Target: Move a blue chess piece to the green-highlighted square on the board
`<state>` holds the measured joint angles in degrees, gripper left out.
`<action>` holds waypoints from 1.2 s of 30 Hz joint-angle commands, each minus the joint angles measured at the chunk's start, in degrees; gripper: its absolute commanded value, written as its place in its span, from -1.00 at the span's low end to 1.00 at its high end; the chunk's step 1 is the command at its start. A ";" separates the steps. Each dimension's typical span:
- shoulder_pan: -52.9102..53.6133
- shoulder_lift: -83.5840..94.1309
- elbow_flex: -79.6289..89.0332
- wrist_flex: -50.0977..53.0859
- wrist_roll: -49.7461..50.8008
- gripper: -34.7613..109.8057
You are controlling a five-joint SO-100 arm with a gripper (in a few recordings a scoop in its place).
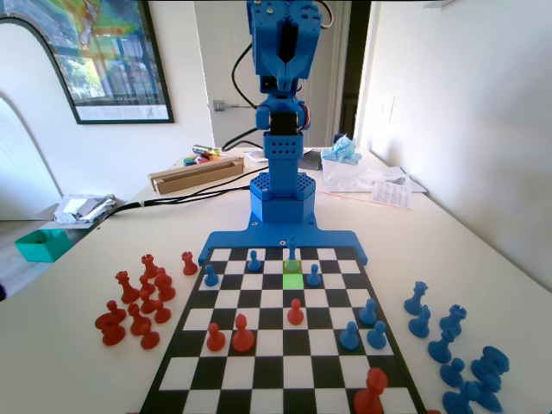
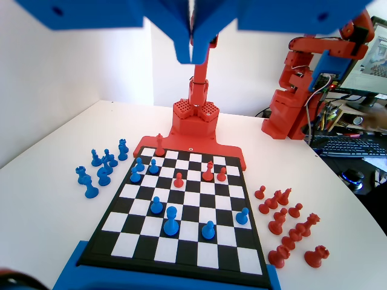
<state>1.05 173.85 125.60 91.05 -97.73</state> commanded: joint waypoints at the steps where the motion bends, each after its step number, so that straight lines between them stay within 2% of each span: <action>1: 0.26 1.14 -0.44 -0.97 -0.88 -0.51; 30: 0.09 1.14 -0.44 -1.05 -0.88 -0.51; 36: -1.23 0.88 -1.85 -1.76 -4.57 -0.51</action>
<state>0.35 173.85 125.60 90.88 -100.37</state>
